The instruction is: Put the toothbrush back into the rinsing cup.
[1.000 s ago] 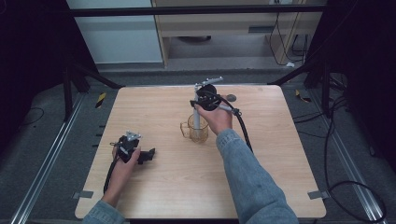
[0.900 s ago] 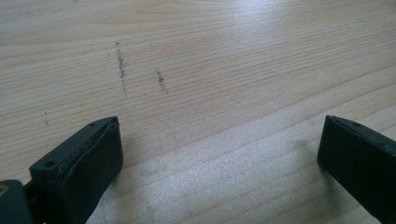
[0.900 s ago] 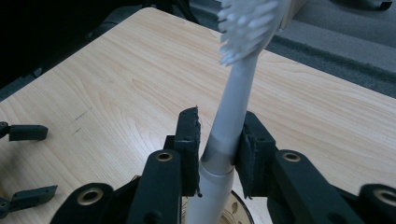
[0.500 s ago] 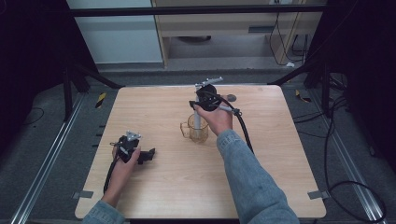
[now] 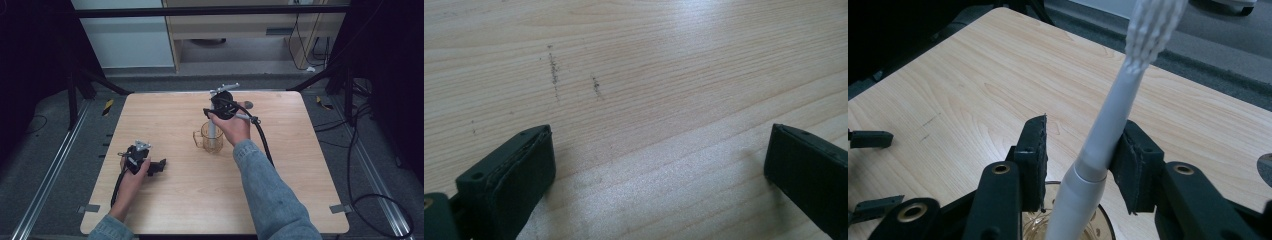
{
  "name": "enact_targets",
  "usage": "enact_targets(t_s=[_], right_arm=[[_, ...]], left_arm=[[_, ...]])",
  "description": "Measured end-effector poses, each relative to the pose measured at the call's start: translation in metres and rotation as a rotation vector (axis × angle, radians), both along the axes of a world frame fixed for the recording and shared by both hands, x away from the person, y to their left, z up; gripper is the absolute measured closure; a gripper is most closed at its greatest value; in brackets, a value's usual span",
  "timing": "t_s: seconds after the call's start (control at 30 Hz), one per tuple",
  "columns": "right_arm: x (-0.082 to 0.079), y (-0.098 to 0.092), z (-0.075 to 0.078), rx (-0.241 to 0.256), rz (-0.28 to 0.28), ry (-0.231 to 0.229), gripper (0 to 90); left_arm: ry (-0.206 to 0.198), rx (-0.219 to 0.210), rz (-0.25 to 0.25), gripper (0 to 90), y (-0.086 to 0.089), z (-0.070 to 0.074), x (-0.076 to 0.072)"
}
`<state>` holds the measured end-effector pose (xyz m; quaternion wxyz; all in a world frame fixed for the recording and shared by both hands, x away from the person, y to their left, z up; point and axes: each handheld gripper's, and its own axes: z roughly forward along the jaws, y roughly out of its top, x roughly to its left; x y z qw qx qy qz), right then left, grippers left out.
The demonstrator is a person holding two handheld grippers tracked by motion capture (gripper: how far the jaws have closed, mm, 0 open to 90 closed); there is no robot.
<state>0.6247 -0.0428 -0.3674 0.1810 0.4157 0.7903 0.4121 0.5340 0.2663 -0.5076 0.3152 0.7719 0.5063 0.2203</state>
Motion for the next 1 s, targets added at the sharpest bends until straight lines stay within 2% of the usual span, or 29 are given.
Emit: enact_targets(t_s=[0.53,1.0], right_arm=[[-0.003,-0.011,-0.005,0.018,-0.015,0.01,58.8],[-0.008,-0.015,0.0,0.016,-0.016,-0.004,54.9]], left_arm=[[0.0,0.0,0.0,0.0,0.0,0.0,0.0],[0.0,0.0,-0.001,0.0,0.0,0.0,0.0]])
